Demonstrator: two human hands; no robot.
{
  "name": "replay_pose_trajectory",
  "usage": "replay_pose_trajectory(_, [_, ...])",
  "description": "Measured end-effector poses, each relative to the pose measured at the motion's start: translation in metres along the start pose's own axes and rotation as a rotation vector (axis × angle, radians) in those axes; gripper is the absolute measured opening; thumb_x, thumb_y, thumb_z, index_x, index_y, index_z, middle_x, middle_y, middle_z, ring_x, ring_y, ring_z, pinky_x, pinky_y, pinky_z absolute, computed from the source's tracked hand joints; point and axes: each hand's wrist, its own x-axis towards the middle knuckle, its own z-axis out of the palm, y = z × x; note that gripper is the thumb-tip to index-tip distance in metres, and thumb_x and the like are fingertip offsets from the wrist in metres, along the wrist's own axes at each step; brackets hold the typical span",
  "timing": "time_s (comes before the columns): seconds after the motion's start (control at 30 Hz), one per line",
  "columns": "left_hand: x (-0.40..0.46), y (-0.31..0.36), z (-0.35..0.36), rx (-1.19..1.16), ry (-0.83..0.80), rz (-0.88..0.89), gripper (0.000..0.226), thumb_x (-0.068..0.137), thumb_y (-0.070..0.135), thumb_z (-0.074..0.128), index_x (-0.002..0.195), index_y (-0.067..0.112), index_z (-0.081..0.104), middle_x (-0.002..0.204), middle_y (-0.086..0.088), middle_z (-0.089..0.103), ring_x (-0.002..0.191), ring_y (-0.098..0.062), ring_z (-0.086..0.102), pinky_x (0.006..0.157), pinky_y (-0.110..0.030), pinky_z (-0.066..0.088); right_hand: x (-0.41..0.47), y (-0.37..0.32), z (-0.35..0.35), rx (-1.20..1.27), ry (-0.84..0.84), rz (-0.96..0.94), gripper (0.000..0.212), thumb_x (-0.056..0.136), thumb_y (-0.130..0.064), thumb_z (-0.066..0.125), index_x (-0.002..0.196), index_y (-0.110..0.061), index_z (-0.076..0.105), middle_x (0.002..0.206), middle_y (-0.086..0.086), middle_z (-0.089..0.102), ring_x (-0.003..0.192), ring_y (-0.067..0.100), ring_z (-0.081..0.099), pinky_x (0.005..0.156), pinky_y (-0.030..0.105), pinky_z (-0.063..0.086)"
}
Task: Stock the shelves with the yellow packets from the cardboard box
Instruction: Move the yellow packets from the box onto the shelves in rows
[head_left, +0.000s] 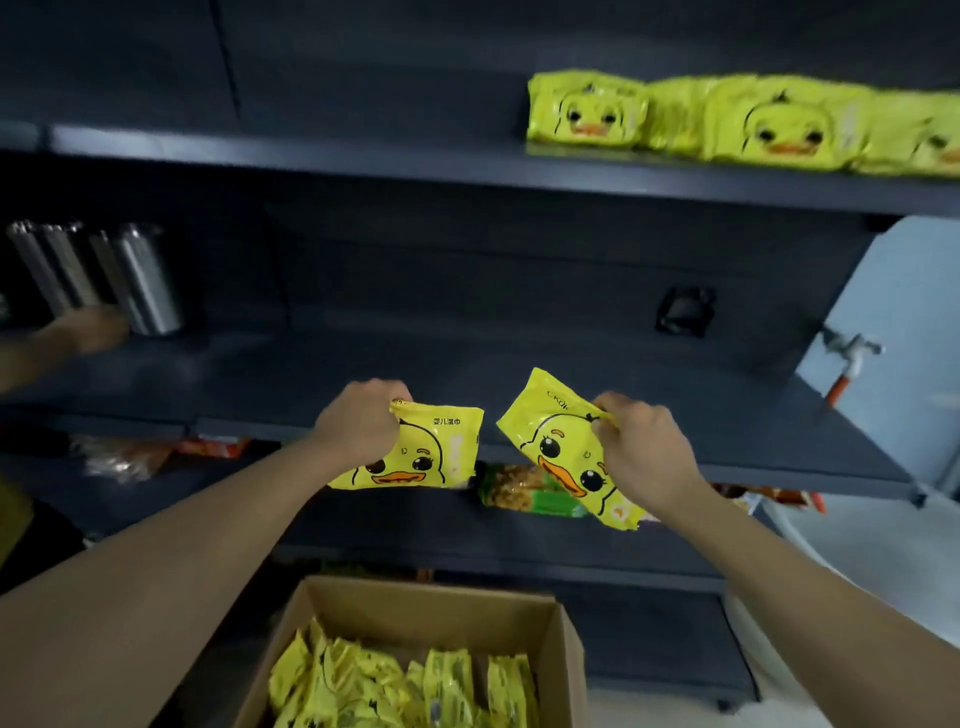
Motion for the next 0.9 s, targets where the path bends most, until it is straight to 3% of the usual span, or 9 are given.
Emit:
replay_pose_trajectory(0.17, [0.029, 0.042, -0.064, -0.031, 0.058, 0.092, 0.037, 0.087, -0.004, 0.037, 0.101, 0.019, 0.062, 0.083, -0.002, 0.062, 0.07, -0.022, 0.064, 0.058, -0.034, 0.051, 0.04, -0.027, -0.064, -0.024, 0.132, -0.054, 0.016, 0.093, -0.015, 0.047, 0.101, -0.016, 0.06, 0.089, 0.014, 0.063, 0.083, 0.037, 0.059, 0.068, 0.038, 0.048])
replay_pose_trajectory(0.3, [0.052, 0.075, -0.105, -0.033, 0.149, 0.185, 0.035, 0.086, -0.004, 0.038, 0.098, 0.02, 0.061, 0.087, -0.002, 0.063, 0.072, -0.021, 0.06, 0.062, -0.033, 0.049, 0.065, -0.042, -0.107, -0.045, 0.223, -0.071, 0.017, 0.09, -0.013, 0.046, 0.095, -0.017, 0.062, 0.079, 0.009, 0.061, 0.078, 0.037, 0.058, 0.067, 0.04, 0.05])
replay_pose_trajectory(0.4, [0.068, 0.096, -0.128, -0.02, 0.23, 0.236, 0.031, 0.087, -0.003, 0.04, 0.099, 0.019, 0.059, 0.089, 0.0, 0.06, 0.065, -0.018, 0.056, 0.057, -0.032, 0.044, 0.083, -0.047, -0.134, -0.054, 0.281, -0.072, 0.017, 0.09, -0.012, 0.046, 0.092, -0.016, 0.062, 0.083, 0.011, 0.063, 0.077, 0.036, 0.057, 0.068, 0.041, 0.05])
replay_pose_trajectory(0.5, [0.08, 0.114, -0.148, -0.023, 0.254, 0.27, 0.033, 0.088, -0.003, 0.039, 0.096, 0.022, 0.058, 0.088, 0.003, 0.057, 0.065, -0.016, 0.055, 0.057, -0.031, 0.044, 0.102, -0.05, -0.155, -0.05, 0.309, -0.078, 0.018, 0.092, -0.011, 0.046, 0.094, -0.015, 0.063, 0.083, 0.009, 0.061, 0.074, 0.032, 0.057, 0.065, 0.038, 0.049])
replay_pose_trajectory(0.63, [0.1, 0.136, -0.173, 0.01, 0.285, 0.322, 0.032, 0.088, -0.002, 0.04, 0.095, 0.026, 0.055, 0.091, 0.003, 0.059, 0.079, -0.019, 0.056, 0.066, -0.036, 0.048, 0.126, -0.054, -0.181, -0.056, 0.338, -0.098, 0.016, 0.093, -0.01, 0.049, 0.097, -0.01, 0.064, 0.078, 0.006, 0.058, 0.061, 0.021, 0.051, 0.057, 0.03, 0.041])
replay_pose_trajectory(0.8, [0.131, 0.156, -0.199, 0.008, 0.332, 0.332, 0.033, 0.087, -0.003, 0.04, 0.095, 0.024, 0.058, 0.08, 0.007, 0.056, 0.069, -0.017, 0.053, 0.061, -0.033, 0.045, 0.174, -0.053, -0.208, -0.104, 0.395, -0.128, 0.017, 0.094, -0.011, 0.049, 0.103, -0.006, 0.063, 0.085, 0.007, 0.056, 0.077, 0.027, 0.053, 0.064, 0.029, 0.039])
replay_pose_trajectory(0.9, [0.154, 0.163, -0.208, 0.024, 0.369, 0.306, 0.033, 0.086, -0.002, 0.04, 0.093, 0.025, 0.057, 0.081, 0.006, 0.056, 0.07, -0.02, 0.054, 0.065, -0.035, 0.049, 0.214, -0.048, -0.215, -0.123, 0.396, -0.163, 0.019, 0.094, -0.012, 0.05, 0.107, -0.009, 0.063, 0.094, 0.009, 0.061, 0.091, 0.032, 0.057, 0.073, 0.034, 0.048])
